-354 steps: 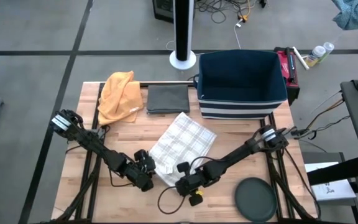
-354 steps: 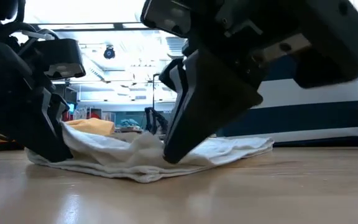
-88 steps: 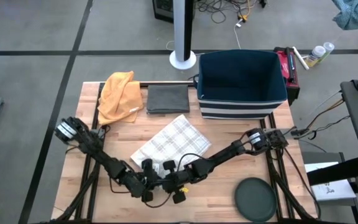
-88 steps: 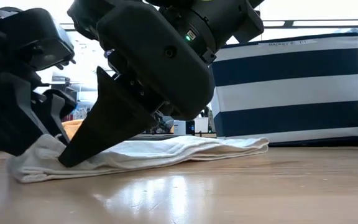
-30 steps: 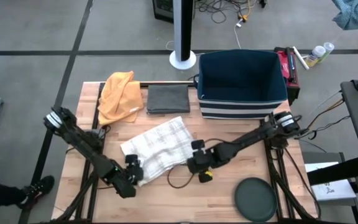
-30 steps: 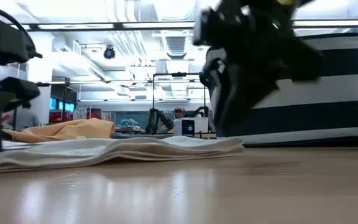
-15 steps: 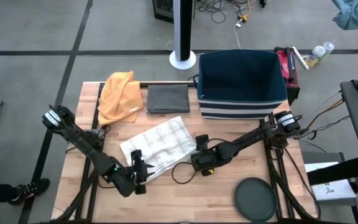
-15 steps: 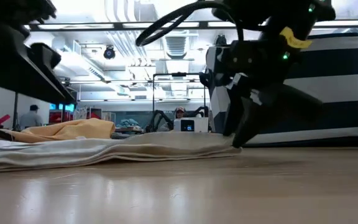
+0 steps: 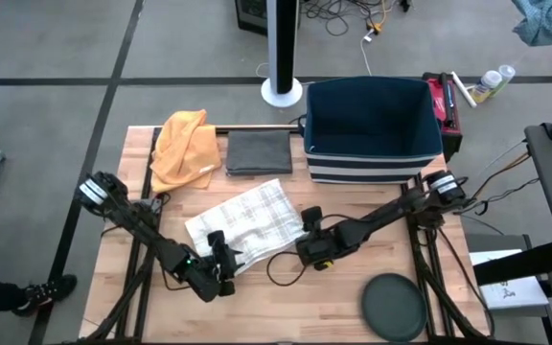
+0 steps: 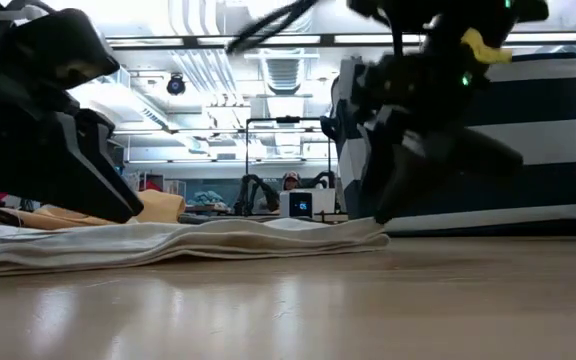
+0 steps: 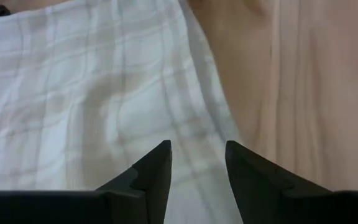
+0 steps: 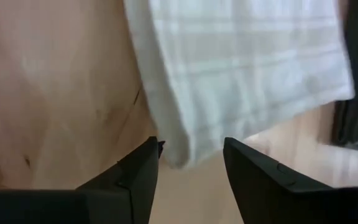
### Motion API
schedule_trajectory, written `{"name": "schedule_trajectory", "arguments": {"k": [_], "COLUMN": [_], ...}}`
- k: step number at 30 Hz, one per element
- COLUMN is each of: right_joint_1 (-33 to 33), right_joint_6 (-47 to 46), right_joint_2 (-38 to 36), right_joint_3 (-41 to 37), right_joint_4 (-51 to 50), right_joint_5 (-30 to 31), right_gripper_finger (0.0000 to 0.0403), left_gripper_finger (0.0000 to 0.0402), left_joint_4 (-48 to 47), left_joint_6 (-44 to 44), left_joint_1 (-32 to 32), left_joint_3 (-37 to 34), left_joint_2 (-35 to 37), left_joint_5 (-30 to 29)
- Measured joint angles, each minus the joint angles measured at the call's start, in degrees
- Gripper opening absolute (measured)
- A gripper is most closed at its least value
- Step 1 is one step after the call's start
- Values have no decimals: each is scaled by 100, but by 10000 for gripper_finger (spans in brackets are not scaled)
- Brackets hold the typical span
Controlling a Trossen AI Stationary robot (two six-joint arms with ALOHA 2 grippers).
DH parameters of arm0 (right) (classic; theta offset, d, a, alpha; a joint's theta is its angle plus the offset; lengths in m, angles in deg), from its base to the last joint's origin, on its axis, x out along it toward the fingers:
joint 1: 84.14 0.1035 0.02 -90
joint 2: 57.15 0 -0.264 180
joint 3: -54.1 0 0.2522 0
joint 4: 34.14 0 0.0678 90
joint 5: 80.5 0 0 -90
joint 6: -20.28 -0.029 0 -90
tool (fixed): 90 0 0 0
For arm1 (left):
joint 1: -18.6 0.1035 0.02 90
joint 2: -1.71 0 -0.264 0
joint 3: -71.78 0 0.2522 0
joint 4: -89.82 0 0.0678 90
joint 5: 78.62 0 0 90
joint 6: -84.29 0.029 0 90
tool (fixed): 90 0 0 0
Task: Fold kitchen towel into neat rectangle
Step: Fold the white patterned towel
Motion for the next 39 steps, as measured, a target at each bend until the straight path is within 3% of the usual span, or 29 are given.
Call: {"name": "schedule_trajectory", "arguments": {"k": [12,27,32,39], "right_joint_1": [-188,-256,-269,-269], "right_joint_6": [455,687,753,747], "right_joint_2": [132,157,157,156], "right_joint_3": [-265,115,291,373], "right_joint_4": [462,546,450,109], "right_joint_5": [-18,-21,-21,-608], "right_gripper_finger": [146,45,7,25], "left_gripper_finger": [135,111,132,179], "left_joint_4": [160,241,264,274], "left_joint_6": [37,-37,8,2], "left_joint_1": [15,15,15,27], "left_joint_3": [2,2,2,2], "left_joint_2": [-28,-25,-25,-25], "left_joint_5": [-42,-114,-250,-247]}}
